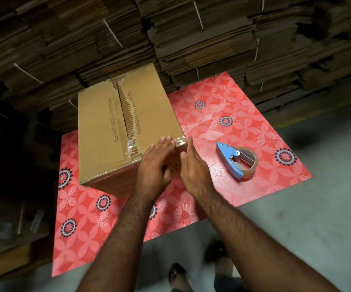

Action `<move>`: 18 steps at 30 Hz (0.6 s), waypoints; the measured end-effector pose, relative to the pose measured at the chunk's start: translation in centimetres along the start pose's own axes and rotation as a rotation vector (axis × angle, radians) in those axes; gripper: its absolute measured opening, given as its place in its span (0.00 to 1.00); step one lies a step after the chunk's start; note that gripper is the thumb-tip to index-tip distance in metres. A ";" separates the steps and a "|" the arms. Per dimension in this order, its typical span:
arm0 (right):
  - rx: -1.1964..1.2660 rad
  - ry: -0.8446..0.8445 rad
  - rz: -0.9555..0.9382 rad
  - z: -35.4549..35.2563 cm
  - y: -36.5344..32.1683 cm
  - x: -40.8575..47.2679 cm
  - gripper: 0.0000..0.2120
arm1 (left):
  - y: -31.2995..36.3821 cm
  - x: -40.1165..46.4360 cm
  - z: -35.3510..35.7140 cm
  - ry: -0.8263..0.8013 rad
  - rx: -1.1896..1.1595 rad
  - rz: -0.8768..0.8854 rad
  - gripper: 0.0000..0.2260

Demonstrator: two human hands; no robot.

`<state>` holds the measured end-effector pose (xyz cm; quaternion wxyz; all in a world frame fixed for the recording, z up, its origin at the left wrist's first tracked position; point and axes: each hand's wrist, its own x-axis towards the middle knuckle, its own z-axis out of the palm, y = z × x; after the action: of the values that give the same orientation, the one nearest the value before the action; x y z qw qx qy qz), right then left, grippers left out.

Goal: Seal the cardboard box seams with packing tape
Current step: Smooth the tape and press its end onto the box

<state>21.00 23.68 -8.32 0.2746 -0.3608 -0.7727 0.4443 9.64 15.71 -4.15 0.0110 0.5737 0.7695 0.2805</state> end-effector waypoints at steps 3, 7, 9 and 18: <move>-0.006 0.036 -0.095 -1.3 -0.1 0.6 0.28 | 0.5 -0.1 -0.3 -0.002 -0.059 -0.030 0.35; -0.092 -0.014 -0.272 -2.8 0.3 2.7 0.26 | 0.4 0.0 -0.2 0.013 -0.086 -0.039 0.34; -0.085 -0.013 -0.266 -2.8 0.5 2.7 0.27 | 0.3 -0.1 -0.2 0.006 -0.097 -0.050 0.35; -0.099 0.022 -0.255 -2.9 1.1 0.7 0.29 | 0.8 -0.4 -0.5 -0.033 -0.096 -0.046 0.36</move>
<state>23.10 26.03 -7.95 0.3190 -0.2776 -0.8303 0.3630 10.29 15.26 -3.55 0.0579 0.5591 0.7679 0.3072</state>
